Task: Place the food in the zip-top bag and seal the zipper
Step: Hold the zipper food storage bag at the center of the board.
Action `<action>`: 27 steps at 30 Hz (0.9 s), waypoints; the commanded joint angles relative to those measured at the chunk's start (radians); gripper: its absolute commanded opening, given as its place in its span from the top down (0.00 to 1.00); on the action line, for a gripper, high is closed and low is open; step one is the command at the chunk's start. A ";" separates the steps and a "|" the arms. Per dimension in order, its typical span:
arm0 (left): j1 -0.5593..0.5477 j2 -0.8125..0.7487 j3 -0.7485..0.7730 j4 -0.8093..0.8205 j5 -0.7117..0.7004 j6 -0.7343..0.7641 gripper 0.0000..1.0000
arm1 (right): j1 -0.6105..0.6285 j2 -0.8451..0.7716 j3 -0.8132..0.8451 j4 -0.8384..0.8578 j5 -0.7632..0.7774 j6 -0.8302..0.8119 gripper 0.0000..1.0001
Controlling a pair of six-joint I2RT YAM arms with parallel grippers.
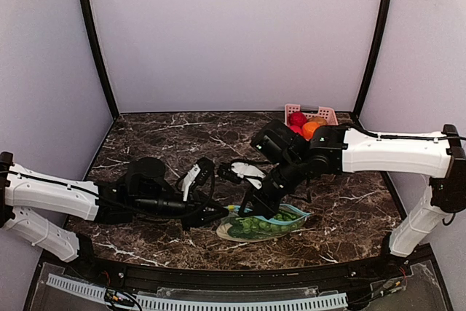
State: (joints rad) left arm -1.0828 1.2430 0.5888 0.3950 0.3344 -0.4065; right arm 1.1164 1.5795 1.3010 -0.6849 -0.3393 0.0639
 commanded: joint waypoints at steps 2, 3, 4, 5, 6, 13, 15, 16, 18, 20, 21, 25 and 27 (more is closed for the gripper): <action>-0.006 0.009 0.019 0.018 0.022 -0.006 0.95 | -0.012 0.006 0.002 0.026 -0.008 0.011 1.00; -0.006 0.010 0.019 0.018 0.020 -0.008 0.98 | -0.013 0.005 0.001 0.027 -0.007 0.010 1.00; -0.007 0.012 0.019 0.018 0.019 -0.009 0.98 | -0.016 0.004 0.000 0.027 -0.007 0.011 1.00; -0.007 0.012 0.019 0.018 0.021 -0.010 0.99 | -0.017 0.002 -0.002 0.028 -0.009 0.011 1.00; -0.007 0.013 0.019 0.017 0.020 -0.011 0.99 | -0.017 0.001 -0.002 0.028 -0.009 0.011 1.00; -0.008 0.016 0.027 0.018 0.037 -0.009 0.99 | -0.019 -0.043 -0.016 0.062 -0.023 0.010 0.76; -0.009 0.018 0.030 0.017 0.042 -0.009 0.99 | -0.023 -0.062 -0.018 0.080 -0.048 0.008 0.62; -0.009 0.018 0.031 0.016 0.043 -0.009 0.99 | -0.027 -0.068 -0.021 0.087 -0.059 0.008 0.59; -0.010 0.017 0.030 0.015 0.042 -0.013 0.99 | -0.033 -0.077 -0.028 0.102 -0.066 0.004 0.55; -0.011 0.015 0.025 0.026 0.044 -0.022 0.99 | -0.039 -0.082 -0.042 0.125 -0.069 0.001 0.54; -0.011 0.015 0.022 0.038 0.044 -0.026 0.99 | -0.043 -0.083 -0.049 0.139 -0.073 -0.002 0.53; -0.011 0.015 0.015 0.065 0.046 -0.045 0.99 | -0.044 -0.084 -0.060 0.193 -0.080 -0.004 0.53; -0.011 0.015 0.012 0.076 0.046 -0.051 0.99 | -0.044 -0.085 -0.065 0.217 -0.086 -0.008 0.55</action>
State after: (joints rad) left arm -1.0878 1.2625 0.5903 0.4213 0.3634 -0.4351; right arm 1.0782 1.5105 1.2537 -0.5560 -0.4004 0.0639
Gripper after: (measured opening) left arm 0.008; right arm 0.468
